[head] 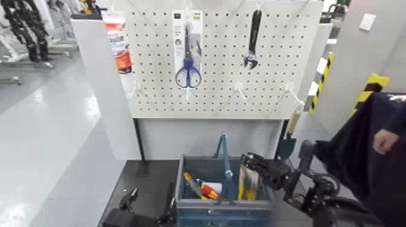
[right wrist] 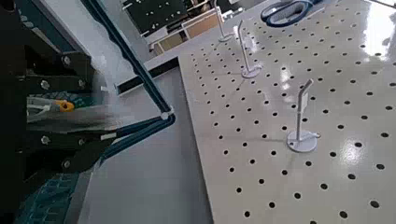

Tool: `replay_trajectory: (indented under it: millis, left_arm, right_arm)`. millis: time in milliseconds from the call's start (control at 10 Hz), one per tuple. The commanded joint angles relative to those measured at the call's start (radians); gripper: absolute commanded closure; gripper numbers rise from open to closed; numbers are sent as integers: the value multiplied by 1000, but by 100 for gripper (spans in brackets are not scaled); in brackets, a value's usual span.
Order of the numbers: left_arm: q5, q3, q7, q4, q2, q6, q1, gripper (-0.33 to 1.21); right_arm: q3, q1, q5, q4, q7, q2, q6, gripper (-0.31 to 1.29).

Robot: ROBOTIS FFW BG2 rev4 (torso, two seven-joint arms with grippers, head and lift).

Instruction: Put the yellow pliers into the crate.

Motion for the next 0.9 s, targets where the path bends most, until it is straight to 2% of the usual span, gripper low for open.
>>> replay_trajectory:
  millis: [100, 600, 700, 900]
  left_arm:
    - [1, 3, -2, 0, 0, 0, 1, 22]
    - [1, 4, -5, 0, 0, 0, 3, 22]
    - [1, 4, -5, 0, 0, 0, 1, 22]
    - [1, 4, -5, 0, 0, -2, 3, 22]
  right_arm:
    - [2, 3, 3, -2, -3, 2, 5, 10]
    - [-12, 33, 3, -74, -26, 13, -9, 1]
    - [-20, 55, 3, -115, -53, 16, -22, 1]
    - [-69, 176, 62, -307, -174, 43, -59, 2]
